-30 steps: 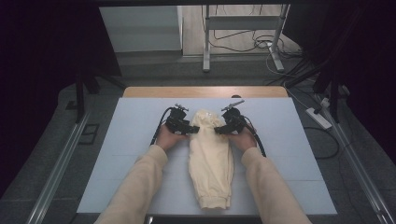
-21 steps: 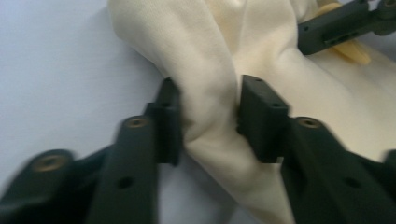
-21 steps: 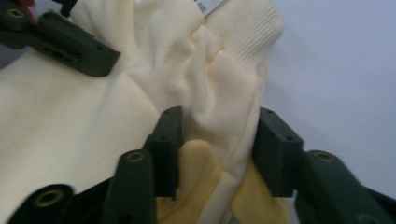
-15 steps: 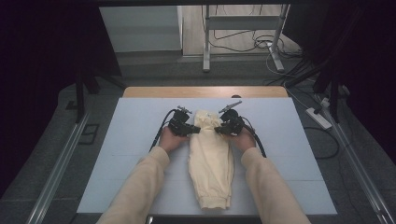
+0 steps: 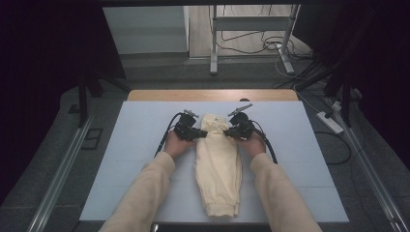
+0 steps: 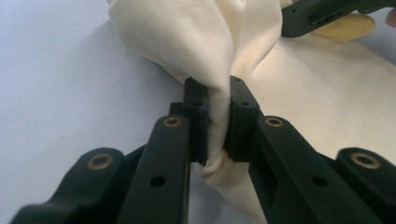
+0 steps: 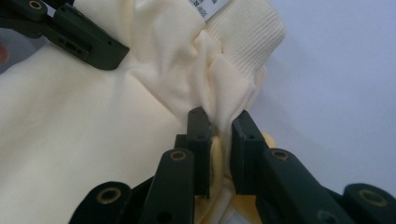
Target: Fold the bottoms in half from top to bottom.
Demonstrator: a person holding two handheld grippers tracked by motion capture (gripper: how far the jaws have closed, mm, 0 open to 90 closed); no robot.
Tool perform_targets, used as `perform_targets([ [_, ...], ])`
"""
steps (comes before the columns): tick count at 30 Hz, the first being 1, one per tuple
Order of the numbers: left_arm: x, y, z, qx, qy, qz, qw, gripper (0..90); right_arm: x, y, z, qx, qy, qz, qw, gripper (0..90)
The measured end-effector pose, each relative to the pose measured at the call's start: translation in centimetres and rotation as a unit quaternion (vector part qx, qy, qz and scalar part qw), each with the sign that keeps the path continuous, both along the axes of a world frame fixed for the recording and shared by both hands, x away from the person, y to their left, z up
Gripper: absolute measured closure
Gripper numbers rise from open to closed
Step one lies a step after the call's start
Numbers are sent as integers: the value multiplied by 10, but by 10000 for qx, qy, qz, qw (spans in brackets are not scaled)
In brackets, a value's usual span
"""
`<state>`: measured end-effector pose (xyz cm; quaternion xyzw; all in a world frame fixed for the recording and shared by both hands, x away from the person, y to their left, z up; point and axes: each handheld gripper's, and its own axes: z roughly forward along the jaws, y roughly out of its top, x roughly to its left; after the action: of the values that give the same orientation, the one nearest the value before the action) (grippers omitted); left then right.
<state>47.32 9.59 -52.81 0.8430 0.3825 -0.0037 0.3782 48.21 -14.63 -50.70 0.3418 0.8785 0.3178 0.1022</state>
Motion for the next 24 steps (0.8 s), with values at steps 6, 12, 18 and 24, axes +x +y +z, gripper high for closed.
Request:
perform_targets([
  [6, -2, 1, 6, -84, -105, -13, 9999, 810, -1, -4, 2, 105, -16, -6, 9999, 818],
  [12, -4, 2, 12, -164, -235, -19, 9996, 812, -3, -7, 10, 165, -133, -6, 9998, 825],
  [18, -6, 3, 24, -287, -429, -36, 9987, 814, -5, -10, 20, 274, -354, -1, 9990, 829],
  [24, -6, 2, 34, -313, -558, -58, 9979, 815, -7, -13, 31, 321, -537, -10, 9980, 830],
])
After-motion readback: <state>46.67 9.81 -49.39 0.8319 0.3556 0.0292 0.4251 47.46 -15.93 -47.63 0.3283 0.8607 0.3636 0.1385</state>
